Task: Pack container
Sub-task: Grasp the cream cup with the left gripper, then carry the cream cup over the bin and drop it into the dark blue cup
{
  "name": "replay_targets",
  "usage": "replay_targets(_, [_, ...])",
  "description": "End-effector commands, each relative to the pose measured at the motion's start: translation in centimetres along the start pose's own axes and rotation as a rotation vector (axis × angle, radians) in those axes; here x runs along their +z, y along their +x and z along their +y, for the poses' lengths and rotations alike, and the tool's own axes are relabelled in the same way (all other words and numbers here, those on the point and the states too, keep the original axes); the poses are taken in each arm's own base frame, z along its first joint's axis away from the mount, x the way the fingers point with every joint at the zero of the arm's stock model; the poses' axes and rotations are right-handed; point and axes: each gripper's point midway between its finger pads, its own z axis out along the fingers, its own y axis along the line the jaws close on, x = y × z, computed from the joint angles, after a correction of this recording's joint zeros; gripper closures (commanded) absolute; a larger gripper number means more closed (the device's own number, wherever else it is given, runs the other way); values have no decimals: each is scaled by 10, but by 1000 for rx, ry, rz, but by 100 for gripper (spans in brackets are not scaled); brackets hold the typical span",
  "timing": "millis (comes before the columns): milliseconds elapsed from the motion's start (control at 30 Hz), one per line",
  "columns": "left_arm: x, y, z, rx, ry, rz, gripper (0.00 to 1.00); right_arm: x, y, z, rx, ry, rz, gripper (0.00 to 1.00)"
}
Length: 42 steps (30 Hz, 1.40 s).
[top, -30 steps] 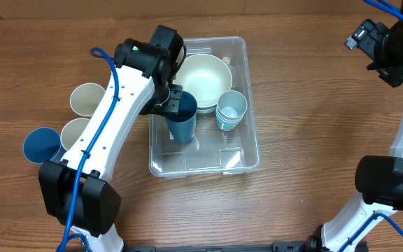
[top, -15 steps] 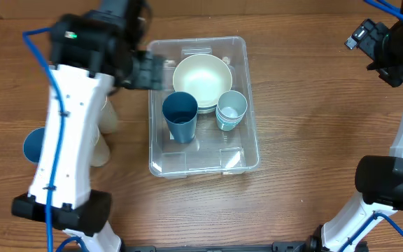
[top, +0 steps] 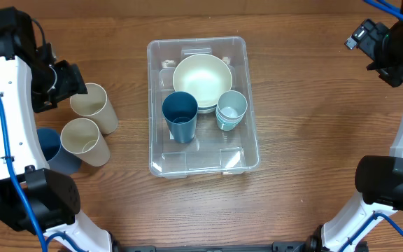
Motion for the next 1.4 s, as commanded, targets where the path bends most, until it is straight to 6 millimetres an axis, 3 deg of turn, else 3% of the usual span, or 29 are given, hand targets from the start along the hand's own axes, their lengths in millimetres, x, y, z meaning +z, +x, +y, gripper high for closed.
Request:
replay_targets(0, [35, 7, 6, 12, -11, 61, 28, -14, -3, 2, 9, -22, -36, 0])
replay_targets(200, [56, 11, 18, -9, -67, 78, 29, -14, -3, 2, 9, -22, -36, 0])
replay_targets(333, [65, 5, 18, -7, -60, 52, 37, -14, -3, 2, 9, -22, -36, 0])
replay_targets(400, [65, 0, 17, -10, -54, 30, 52, -14, -3, 2, 9, -22, -36, 0])
replay_targets(500, [65, -7, 16, -14, -50, 4, 86, -14, -3, 2, 9, -22, -36, 0])
replay_targets(567, [65, -10, 15, -12, -48, -9, 96, -14, -3, 2, 9, -22, -36, 0])
replay_targets(833, [61, -16, 13, -9, -43, -36, 96, -14, -3, 2, 9, -22, -36, 0])
replay_targets(933, [38, -22, 9, -6, -37, -66, 96, -14, -3, 2, 9, -22, -36, 0])
replay_targets(1033, [-11, -30, -2, 11, -22, -134, 96, -14, -3, 2, 9, -22, -36, 0])
replay_targets(1100, [-56, -31, -22, 61, 22, -205, 96, -14, -3, 2, 9, -22, -36, 0])
replay_targets(1233, [-126, -15, -59, 163, 79, -334, 96, -14, -3, 2, 9, -22, -36, 0])
replay_targets(1367, [-158, 14, -113, 294, 182, -409, 96, -14, -3, 2, 9, -22, -36, 0])
